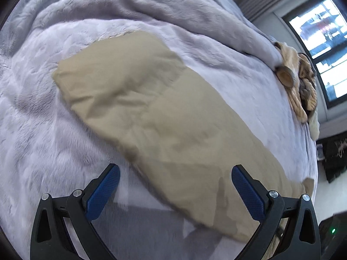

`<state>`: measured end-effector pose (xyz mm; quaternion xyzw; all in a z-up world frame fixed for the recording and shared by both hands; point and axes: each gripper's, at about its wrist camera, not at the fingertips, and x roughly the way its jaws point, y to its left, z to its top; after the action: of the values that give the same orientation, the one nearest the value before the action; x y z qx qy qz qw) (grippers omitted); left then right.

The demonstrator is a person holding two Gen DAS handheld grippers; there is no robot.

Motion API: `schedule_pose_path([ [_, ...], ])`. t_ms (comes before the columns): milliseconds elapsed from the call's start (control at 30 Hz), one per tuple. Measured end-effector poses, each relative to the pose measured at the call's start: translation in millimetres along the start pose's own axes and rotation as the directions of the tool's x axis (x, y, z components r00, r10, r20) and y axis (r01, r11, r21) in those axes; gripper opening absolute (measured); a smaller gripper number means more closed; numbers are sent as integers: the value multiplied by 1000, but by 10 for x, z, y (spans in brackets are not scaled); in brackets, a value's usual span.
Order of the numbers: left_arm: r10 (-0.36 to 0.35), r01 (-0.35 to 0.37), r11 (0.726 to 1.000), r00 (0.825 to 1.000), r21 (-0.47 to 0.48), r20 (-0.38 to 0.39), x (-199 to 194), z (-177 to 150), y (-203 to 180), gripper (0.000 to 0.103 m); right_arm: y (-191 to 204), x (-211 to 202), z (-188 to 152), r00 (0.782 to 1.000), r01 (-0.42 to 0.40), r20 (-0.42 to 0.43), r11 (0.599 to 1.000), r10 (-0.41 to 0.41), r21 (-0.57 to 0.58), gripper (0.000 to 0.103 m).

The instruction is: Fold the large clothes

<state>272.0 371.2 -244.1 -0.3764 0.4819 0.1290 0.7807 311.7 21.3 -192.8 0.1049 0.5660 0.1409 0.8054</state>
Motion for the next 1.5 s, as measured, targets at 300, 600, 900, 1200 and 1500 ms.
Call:
schedule_pose_path([
  [300,-79,79,995,997,55,13,55,116,-150,9,-135,275,-28,999,-28,-18,997,30,71,16],
  [600,-281,250,911,958,329,50,-565,-19,-1114,9,-231,275,-99,998,-69,19,993,67,98,14],
  [900,-442,429,667,886,609,-140,-787,-1058,-2697,9,-684,-528,-360,987,-134,115,972,113,193,14],
  [1200,-205,355,404,934,843,-294,-86,-2845,-3742,9,-2071,-1462,-1042,977,78,145,898,-155,434,14],
  [1500,-21,209,320,977,924,-214,97,-3323,-3645,19,-2678,-1523,-1245,978,92,111,838,-178,538,18],
])
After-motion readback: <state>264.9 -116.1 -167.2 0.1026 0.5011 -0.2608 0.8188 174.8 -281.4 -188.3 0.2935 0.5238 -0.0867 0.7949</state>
